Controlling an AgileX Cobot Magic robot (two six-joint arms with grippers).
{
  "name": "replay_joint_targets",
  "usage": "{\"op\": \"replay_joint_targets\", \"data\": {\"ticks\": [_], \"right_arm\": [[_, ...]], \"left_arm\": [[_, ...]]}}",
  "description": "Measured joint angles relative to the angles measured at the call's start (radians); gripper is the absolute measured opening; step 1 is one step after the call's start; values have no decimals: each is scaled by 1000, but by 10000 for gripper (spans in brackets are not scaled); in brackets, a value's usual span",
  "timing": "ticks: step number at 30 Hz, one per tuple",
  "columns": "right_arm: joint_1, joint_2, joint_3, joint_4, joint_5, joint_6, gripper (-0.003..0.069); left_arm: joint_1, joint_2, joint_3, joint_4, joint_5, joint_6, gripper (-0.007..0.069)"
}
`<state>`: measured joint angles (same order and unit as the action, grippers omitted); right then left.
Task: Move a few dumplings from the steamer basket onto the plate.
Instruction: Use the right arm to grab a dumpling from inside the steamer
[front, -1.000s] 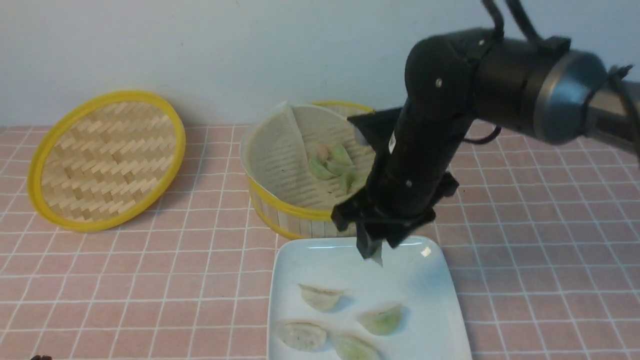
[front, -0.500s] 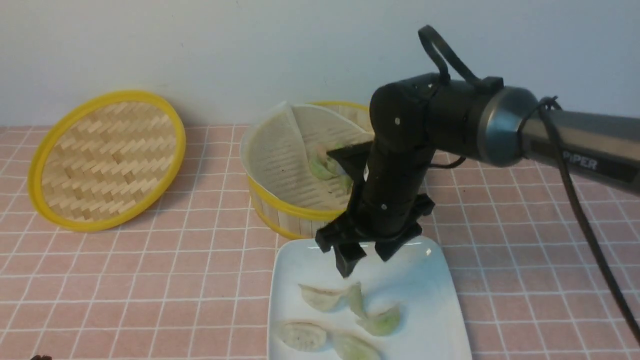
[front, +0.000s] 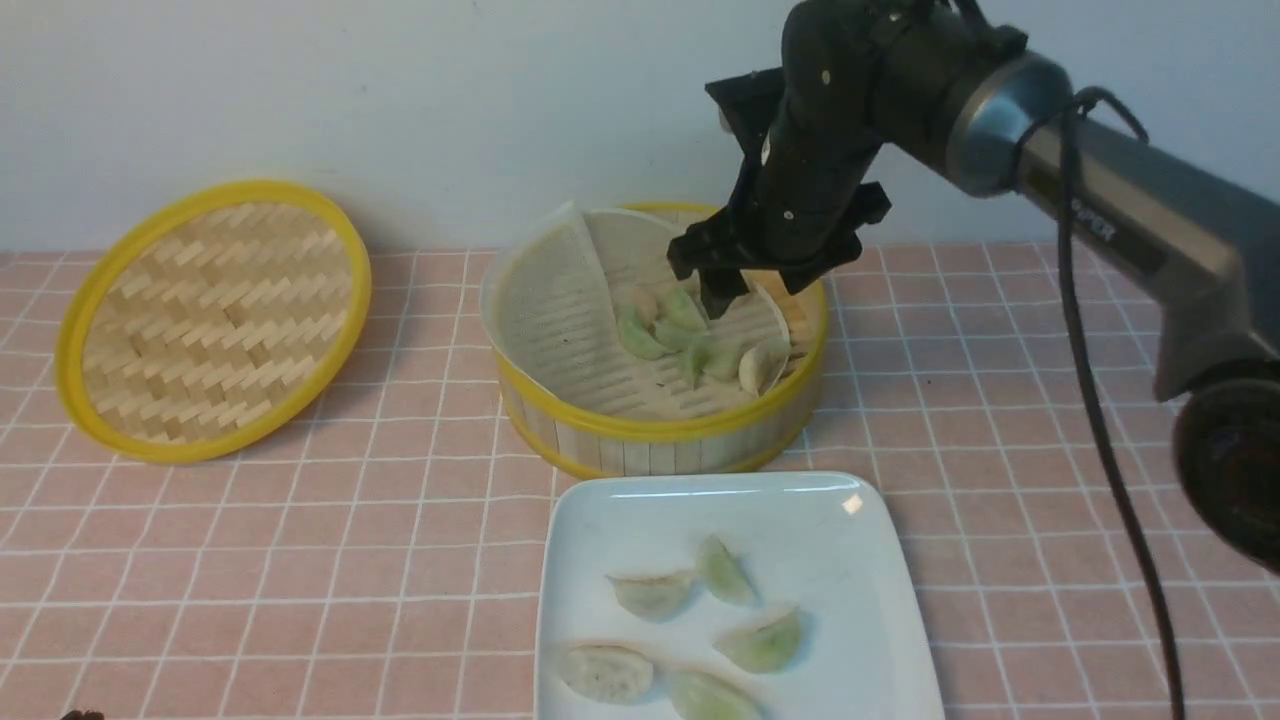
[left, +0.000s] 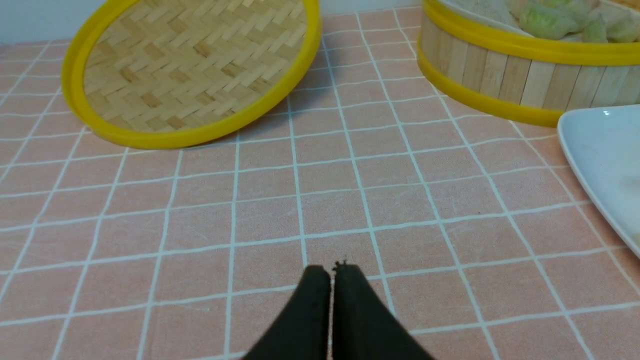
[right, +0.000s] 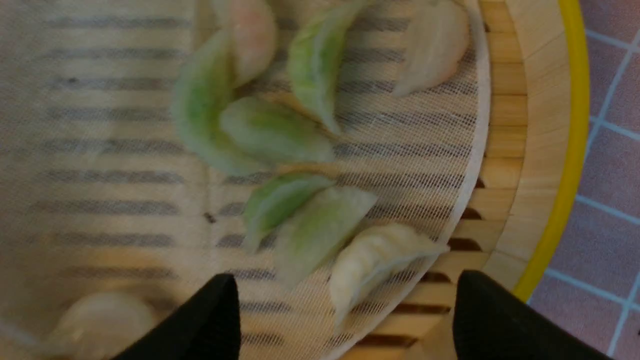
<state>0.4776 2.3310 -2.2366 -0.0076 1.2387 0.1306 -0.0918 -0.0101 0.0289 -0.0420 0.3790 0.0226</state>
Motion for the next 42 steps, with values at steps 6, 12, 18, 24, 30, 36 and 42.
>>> {"op": "replay_joint_targets", "data": {"ticks": [6, 12, 18, 24, 30, 36, 42], "right_arm": [[-1, 94, -41, 0, 3, 1, 488], [-1, 107, -19, -19, 3, 49, 466], [-1, 75, 23, 0, -2, 59, 463], [-3, 59, 31, -45, 2, 71, 462], [-9, 73, 31, -42, -15, 100, 462], [-9, 95, 28, -7, -25, 91, 414], [-9, 93, 23, -14, -25, 58, 114]], "left_arm": [[0, 0, 0, 0, 0, 0, -6], [0, 0, 0, 0, 0, 0, -6], [0, 0, 0, 0, 0, 0, -6], [0, 0, 0, 0, 0, 0, -6], [0, 0, 0, 0, 0, 0, -6], [0, 0, 0, 0, 0, 0, -6], [0, 0, 0, 0, 0, 0, -6]]}}
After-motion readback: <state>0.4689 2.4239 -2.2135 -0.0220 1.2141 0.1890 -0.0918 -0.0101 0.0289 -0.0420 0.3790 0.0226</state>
